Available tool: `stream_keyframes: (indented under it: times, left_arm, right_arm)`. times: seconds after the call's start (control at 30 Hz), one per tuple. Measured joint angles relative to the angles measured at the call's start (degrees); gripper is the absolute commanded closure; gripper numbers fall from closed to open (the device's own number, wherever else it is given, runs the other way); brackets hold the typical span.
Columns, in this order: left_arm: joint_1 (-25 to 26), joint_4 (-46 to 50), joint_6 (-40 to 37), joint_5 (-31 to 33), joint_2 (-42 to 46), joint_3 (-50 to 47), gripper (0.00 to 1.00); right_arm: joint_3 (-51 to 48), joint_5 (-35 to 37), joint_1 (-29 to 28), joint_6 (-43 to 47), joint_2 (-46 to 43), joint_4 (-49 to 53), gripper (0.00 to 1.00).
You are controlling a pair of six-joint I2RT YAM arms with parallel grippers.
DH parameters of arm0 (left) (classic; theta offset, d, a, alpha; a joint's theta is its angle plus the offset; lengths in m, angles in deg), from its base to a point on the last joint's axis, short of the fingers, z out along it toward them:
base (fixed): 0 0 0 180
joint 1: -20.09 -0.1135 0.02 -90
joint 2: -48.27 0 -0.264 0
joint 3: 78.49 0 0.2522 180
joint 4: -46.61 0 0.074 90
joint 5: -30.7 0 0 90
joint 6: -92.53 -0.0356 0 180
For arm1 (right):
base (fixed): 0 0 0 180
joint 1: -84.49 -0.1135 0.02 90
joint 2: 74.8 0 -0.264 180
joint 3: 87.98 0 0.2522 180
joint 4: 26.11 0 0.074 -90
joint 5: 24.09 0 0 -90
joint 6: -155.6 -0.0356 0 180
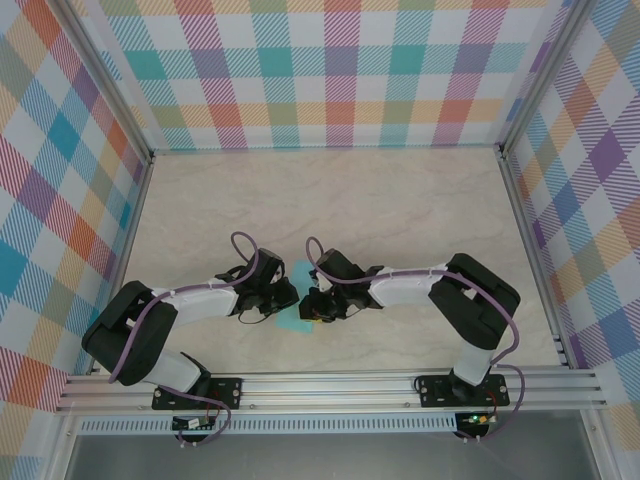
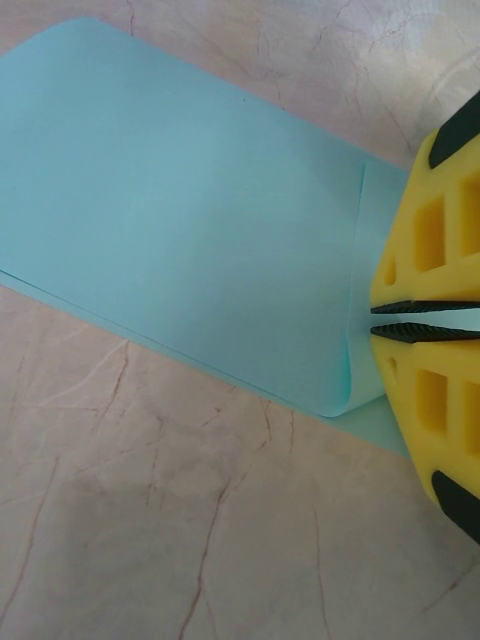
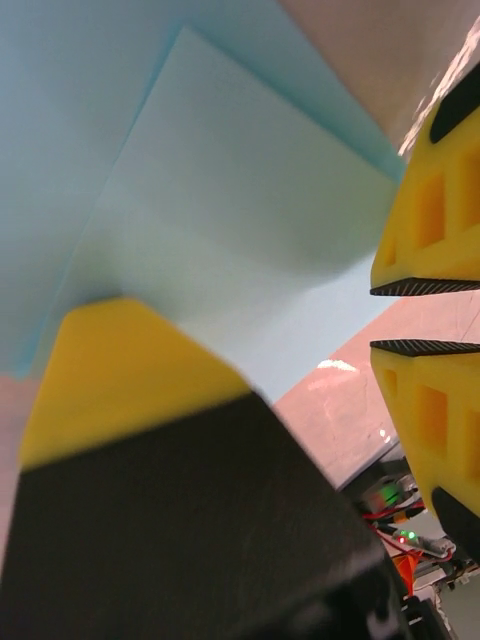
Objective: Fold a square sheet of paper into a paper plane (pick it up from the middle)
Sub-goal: Fold the triangle a second time at the center of the table.
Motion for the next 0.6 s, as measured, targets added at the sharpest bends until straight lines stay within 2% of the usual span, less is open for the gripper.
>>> stream_keyframes:
  times: [0.33,0.6]
  left_arm:
    - [0.0,0.0,0.0,0.0,0.0,-0.02,0.85]
    - [0.0,-0.02,0.0,0.0,-0.07,-0.02,0.85]
  right_arm:
    - [0.66,0.35,0.11,-0.04,3.8,-0.24,0.8]
    - [-0.74,0.44,0.2,-0.07,3.17,-2.27,0.8]
